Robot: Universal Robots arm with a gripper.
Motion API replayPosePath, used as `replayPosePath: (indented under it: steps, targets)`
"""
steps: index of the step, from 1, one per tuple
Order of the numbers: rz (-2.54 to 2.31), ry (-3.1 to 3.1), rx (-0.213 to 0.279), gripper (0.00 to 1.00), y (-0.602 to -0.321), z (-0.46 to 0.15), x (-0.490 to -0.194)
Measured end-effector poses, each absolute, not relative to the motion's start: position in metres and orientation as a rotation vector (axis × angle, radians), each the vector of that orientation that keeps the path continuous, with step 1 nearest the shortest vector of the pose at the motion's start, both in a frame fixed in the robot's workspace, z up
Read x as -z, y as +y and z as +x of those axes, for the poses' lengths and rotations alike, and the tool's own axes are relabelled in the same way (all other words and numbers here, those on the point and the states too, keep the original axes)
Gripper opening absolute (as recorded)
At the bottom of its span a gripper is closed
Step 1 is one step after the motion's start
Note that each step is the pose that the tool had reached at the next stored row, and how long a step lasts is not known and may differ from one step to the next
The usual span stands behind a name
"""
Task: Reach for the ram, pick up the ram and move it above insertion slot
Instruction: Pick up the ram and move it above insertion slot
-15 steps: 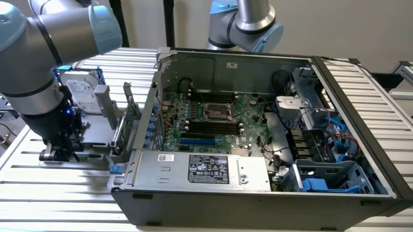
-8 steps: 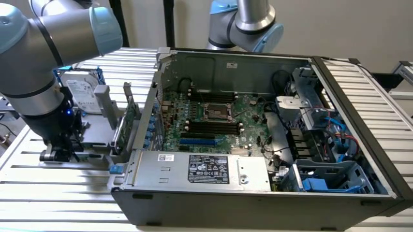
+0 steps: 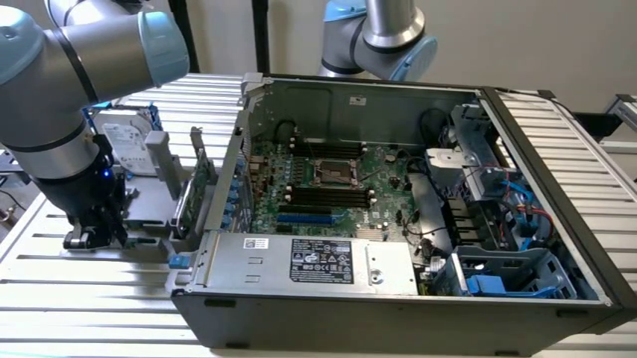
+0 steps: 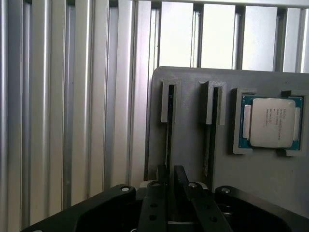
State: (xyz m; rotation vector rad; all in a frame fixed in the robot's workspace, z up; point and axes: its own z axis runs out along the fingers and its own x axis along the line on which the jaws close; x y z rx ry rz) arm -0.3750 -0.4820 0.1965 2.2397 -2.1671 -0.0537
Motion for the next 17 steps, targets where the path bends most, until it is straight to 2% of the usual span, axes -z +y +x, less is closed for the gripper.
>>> replayPosePath:
  steps: [4, 5, 17]
  targets:
    - [2.24, -2.167, 0.054, 0.18, -0.4821, -0.375, -0.1966]
    - [2.24, -2.167, 0.054, 0.13, -0.482, -0.375, -0.1966]
    - [2.239, -2.168, 0.054, 0.13, -0.482, -0.3747, -0.1994]
